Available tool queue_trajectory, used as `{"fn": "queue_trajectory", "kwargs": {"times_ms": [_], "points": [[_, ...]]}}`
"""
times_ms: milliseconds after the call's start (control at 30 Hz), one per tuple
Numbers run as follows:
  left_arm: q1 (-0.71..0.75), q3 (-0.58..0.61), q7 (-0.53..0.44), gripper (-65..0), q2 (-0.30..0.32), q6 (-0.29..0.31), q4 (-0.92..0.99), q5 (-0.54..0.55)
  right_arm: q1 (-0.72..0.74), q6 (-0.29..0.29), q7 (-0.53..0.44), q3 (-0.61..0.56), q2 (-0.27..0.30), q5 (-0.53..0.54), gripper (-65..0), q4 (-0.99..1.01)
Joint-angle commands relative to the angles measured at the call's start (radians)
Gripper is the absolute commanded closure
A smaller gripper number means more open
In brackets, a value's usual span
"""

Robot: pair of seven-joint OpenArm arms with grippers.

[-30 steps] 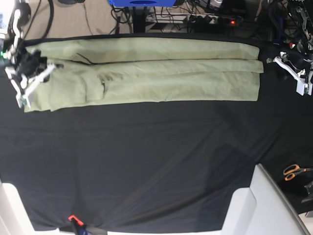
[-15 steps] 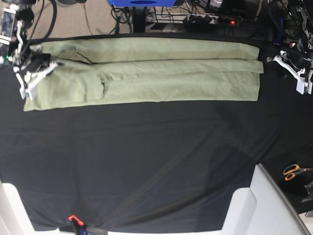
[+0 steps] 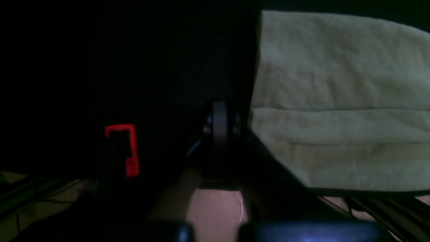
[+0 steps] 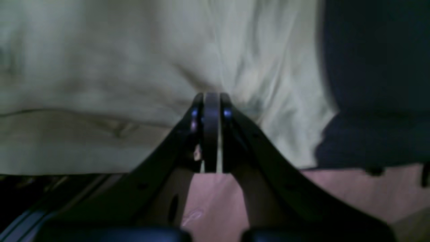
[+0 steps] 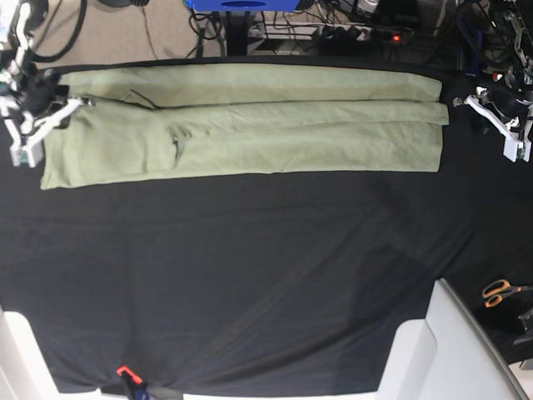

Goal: Fold the T-shirt properly
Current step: 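Grasp the strip end with the right gripper and tuck it inward, then grasp the strip end with the left gripper and fold it inward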

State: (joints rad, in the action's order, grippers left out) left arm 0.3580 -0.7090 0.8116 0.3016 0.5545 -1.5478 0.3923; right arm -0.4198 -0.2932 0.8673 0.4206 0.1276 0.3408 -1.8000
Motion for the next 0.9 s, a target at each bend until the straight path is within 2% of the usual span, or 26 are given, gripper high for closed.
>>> {"fn": "queue_trajectory", "kwargs": {"times_ms": [0,100,167,200,233,300,333,367,467,567,700,867], "points": [[0.003,-0.018,-0.016,0.0,0.018,0.002,-0.013,0.006,-0.009,0.002,-0.015,0.053,-0.021,0.004,-0.8,-0.079],[0.005,-0.07,-0.016,0.0,0.017,0.005,-0.013,0.012,-0.011,-0.002,-0.015,0.149,-0.084,0.002,-0.9,-0.162],[0.002,-0.097,-0.016,-1.0,0.015,0.008,-0.012,0.013,-0.008,-0.002,-0.015,0.157,-0.078,0.002,-0.9,-0.157],[-0.001,-0.107,-0.016,-8.7,0.015,0.017,-0.004,0.015,-0.008,-0.004,-0.015,0.156,-0.072,0.002,-0.9,-0.154],[-0.006,-0.11,-0.016,-19.4,0.015,0.048,0.008,0.017,-0.008,-0.004,-0.015,0.156,-0.069,0.002,-0.9,-0.151],[-0.007,-0.116,-0.016,-40.8,0.015,0.144,0.043,0.044,-0.008,-0.004,-0.015,0.156,-0.067,0.002,-0.9,-0.145],[-0.007,-0.119,-0.016,-53.6,0.017,0.144,0.066,0.075,-0.009,-0.005,-0.015,0.156,-0.067,0.002,-0.9,-0.143],[-0.007,-0.12,-0.016,-63.8,0.017,0.144,0.091,0.104,-0.009,-0.005,-0.015,0.156,-0.067,0.002,-0.9,-0.142],[-0.009,-0.119,-0.018,-65.0,0.018,0.144,0.175,0.161,-0.009,-0.005,-0.015,0.154,-0.067,0.002,-1.1,-0.142],[-0.049,-0.113,-0.019,-65.0,0.012,0.144,0.249,0.162,-0.009,-0.008,-0.015,0.153,-0.067,0.002,-1.2,-0.14],[-0.113,-0.094,-0.019,-65.0,0.0,0.144,0.359,0.162,-0.009,-0.084,-0.015,0.153,-0.067,0.002,-1.2,-0.14],[-0.127,0.032,-0.12,-65.0,-0.011,0.144,0.387,0.162,-0.009,-0.097,-0.015,0.153,-0.073,0.002,-1.4,-0.14]]}}
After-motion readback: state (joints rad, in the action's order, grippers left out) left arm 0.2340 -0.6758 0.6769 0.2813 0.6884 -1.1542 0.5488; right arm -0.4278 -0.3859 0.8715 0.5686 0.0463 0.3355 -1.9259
